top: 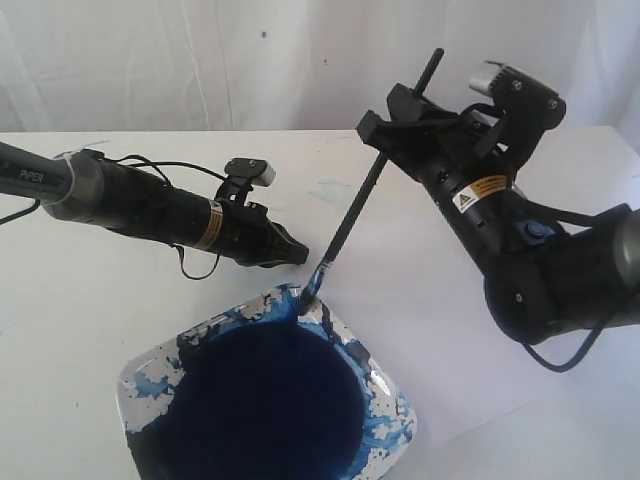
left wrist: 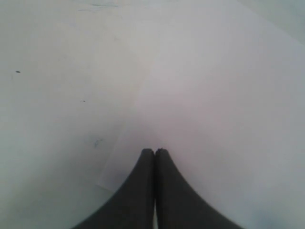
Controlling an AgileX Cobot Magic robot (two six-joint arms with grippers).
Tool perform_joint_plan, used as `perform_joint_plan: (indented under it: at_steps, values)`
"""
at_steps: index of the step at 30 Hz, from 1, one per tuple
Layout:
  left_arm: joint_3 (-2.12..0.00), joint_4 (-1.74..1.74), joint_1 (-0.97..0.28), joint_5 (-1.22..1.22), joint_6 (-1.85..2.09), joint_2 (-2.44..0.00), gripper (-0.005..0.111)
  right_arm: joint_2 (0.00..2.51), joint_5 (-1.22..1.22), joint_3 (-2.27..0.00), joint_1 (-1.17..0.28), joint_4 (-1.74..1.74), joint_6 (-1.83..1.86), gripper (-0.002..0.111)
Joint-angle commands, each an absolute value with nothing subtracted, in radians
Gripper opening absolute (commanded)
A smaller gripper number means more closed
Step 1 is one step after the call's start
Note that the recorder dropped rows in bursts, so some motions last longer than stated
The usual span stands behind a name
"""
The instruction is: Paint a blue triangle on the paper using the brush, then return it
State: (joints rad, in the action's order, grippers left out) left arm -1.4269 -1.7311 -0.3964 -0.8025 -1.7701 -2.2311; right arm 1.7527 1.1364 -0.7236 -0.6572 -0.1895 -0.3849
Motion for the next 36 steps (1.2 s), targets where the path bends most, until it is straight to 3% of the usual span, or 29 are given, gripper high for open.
perform_joint_plan:
  at_steps: [1, 14, 20, 28, 36]
  values:
    - [-1.432, -1.744, -0.403, -0.781, -1.773, -2.226, 0.0, 1.668, 1.133, -0.696, -0.645, -0.18, -0.391, 0.005]
    - [-1.432, -1.744, -0.403, -0.783, -1.773, -2.226, 0.0, 1.365, 1.026, -0.6, -0.631, -0.195, -0.391, 0.005]
    - [-1.432, -1.744, -0.403, -0.783, -1.773, -2.226, 0.0, 1.287, 0.931, -0.567, -0.567, -0.361, -0.247, 0.005]
    - [-1.432, -1.744, -0.403, -0.783, -1.773, -2.226, 0.0, 1.336, 0.93, -0.547, -0.518, -0.402, -0.258, 0.005]
    - [-1.432, -1.744, -0.403, -0.783, -1.773, -2.226, 0.0, 1.552, 1.046, -0.587, -0.516, -0.406, -0.349, 0.005]
